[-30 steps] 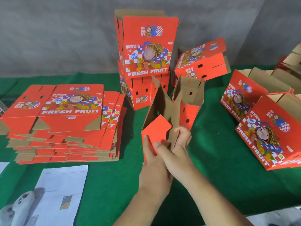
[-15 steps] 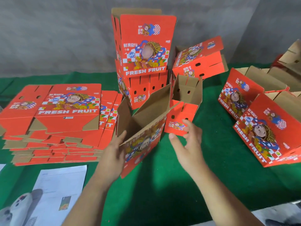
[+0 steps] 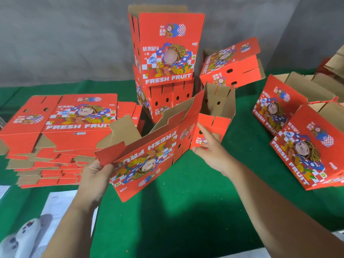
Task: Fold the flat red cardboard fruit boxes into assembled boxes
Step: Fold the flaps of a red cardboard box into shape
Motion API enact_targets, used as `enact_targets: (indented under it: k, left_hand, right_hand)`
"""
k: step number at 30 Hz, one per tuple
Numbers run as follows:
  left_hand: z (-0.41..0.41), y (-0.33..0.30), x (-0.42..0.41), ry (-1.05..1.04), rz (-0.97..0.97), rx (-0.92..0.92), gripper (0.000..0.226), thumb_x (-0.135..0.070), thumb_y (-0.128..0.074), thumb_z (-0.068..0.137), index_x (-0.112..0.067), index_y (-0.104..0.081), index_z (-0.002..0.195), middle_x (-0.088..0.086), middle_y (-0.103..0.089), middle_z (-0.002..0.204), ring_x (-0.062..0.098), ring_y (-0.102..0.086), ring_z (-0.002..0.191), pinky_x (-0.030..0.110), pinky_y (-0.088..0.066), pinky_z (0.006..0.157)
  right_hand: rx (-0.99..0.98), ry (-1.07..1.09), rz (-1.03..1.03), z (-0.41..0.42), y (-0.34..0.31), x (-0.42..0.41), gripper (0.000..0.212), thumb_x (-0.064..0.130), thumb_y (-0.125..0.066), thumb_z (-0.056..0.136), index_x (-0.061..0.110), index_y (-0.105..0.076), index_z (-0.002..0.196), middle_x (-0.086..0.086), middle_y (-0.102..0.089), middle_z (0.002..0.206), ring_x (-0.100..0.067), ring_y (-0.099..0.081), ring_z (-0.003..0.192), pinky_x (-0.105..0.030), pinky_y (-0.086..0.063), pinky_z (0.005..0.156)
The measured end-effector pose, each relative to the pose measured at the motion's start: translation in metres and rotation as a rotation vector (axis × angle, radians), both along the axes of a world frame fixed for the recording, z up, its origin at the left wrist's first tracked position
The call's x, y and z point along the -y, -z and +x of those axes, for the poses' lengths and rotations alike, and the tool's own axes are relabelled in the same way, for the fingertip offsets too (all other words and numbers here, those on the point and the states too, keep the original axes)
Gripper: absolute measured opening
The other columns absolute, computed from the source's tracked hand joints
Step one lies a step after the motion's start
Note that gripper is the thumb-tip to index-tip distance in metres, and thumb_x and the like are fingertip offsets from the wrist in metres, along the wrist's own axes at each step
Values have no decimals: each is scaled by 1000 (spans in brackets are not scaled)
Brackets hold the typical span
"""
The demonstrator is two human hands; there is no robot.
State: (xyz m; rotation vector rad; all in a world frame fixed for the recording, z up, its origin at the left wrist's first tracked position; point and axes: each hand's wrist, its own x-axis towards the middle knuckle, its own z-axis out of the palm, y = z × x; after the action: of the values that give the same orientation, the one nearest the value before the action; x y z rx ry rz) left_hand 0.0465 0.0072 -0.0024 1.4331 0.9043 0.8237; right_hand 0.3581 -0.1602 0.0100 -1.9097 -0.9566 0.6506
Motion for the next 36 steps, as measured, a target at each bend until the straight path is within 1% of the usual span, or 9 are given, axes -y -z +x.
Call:
enact_targets:
  k: [5,9,14,20,24,27,29,33,36]
  left_hand:
    - [-8,5,-19,-9,-43,34,45,13,-41,96,-17,-74,86,7,-78,93,22,-72,79,39,-59,76]
    - [5,3,-16,41,-46,27,47,14,-43,93,-19,-75,81,0,-76,84,15,-70,73,28,-58,66]
    - [16,-4,-15,75,-76,51,28,-5,-52,81,-18,-76,87,7,-77,94,20,-71,83,37,-56,72]
    - [37,-4,3,83,-61,73,51,10,-43,99,-27,-78,105,-10,-80,104,6,-76,88,19,-58,66]
    - [45,-7,13,100,-42,96,57,9,-43,102,-34,-57,138,-12,-63,143,15,-70,118,34,-62,89]
    - [45,-7,19,124,60,13,64,8,-45,102,-37,-44,149,-2,-47,154,16,-53,139,49,-47,115]
    - [45,-8,21,116,182,-117,68,-10,-56,99,-38,-33,157,-2,-38,156,6,-34,145,45,-35,123]
    - [51,-8,25,58,459,-379,88,-38,-60,85,-40,-17,162,-1,-16,169,18,-13,146,37,-14,124]
    - [58,-4,35,23,535,-348,96,-31,-73,86,-19,-20,165,13,-12,169,4,-11,150,6,-6,114]
  right_hand:
    - [16,-78,-2,-4,3,-16,80,30,-69,98,73,-22,146,16,-24,134,-14,-51,122,-29,-44,102]
    - [33,-64,6,-2,6,-24,86,28,-71,96,70,-19,150,21,-20,134,-8,-52,121,-22,-43,99]
    - [138,-68,67,5,4,-20,93,23,-70,96,74,-13,148,26,-22,128,-2,-55,112,-16,-45,100]
    - [134,7,42,17,3,-4,30,31,-79,91,49,-58,103,4,-35,120,-3,-70,95,-17,-57,82]
    - [248,-44,-107,20,5,12,26,44,-79,88,30,-71,109,2,-34,119,-11,-52,113,-9,-38,94]
    - [383,-57,-136,14,-1,32,20,61,-69,88,54,-67,107,8,-38,119,-14,-40,120,-19,-30,100]
    - [424,-50,-88,10,-12,46,20,73,-55,88,63,-66,101,19,-43,124,-9,-46,122,-20,-37,99]
    - [624,107,-225,2,-18,69,58,91,-33,83,58,-68,114,-2,-47,153,-33,-38,143,-52,-39,115]
    - [559,180,-316,-13,-9,79,77,95,-23,80,49,-66,125,-7,-41,158,-35,-24,151,-55,-30,121]
